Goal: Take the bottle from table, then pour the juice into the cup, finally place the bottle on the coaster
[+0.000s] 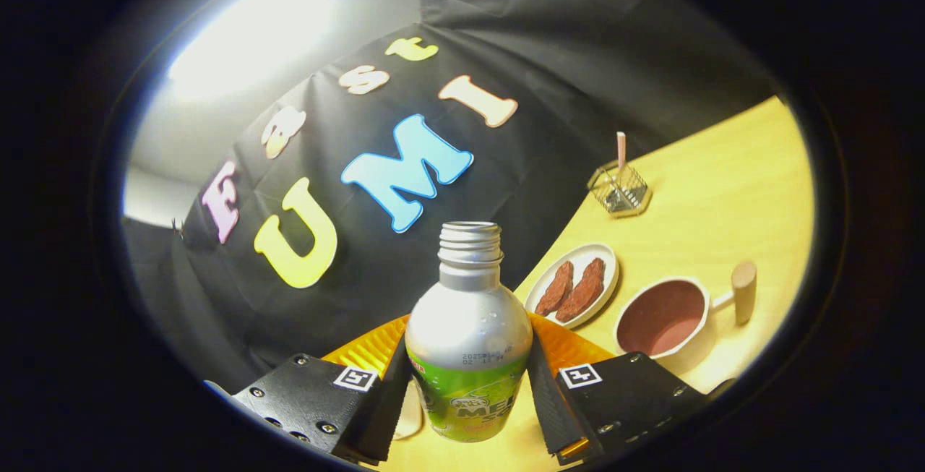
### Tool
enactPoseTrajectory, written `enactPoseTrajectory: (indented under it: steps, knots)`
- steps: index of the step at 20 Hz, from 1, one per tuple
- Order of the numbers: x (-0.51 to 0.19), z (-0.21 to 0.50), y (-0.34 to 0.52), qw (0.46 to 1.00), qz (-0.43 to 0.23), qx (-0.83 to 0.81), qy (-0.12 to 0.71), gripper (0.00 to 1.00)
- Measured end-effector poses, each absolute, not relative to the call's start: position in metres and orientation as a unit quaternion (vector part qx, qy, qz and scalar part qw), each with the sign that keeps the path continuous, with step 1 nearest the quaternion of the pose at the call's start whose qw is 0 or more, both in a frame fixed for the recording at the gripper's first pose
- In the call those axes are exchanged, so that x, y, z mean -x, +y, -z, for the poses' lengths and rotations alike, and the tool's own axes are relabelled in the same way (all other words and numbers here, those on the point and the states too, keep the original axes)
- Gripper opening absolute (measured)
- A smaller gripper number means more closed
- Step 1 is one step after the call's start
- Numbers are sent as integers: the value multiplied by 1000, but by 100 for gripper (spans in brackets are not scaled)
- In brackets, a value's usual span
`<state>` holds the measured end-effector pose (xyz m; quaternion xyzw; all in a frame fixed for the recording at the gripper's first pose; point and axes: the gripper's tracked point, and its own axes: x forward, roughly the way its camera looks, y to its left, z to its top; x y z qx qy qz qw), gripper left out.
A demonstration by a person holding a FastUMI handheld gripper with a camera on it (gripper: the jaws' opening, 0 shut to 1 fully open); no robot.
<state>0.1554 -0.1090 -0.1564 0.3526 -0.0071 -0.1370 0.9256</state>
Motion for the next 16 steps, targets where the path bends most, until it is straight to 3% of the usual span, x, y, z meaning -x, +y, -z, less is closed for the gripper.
enactPoseTrajectory:
  steps: [11,16]
  knots:
    - [-161,134,-80,989,134,-40,51,77]
    - [-166,135,-69,992,114,-27,50,77]
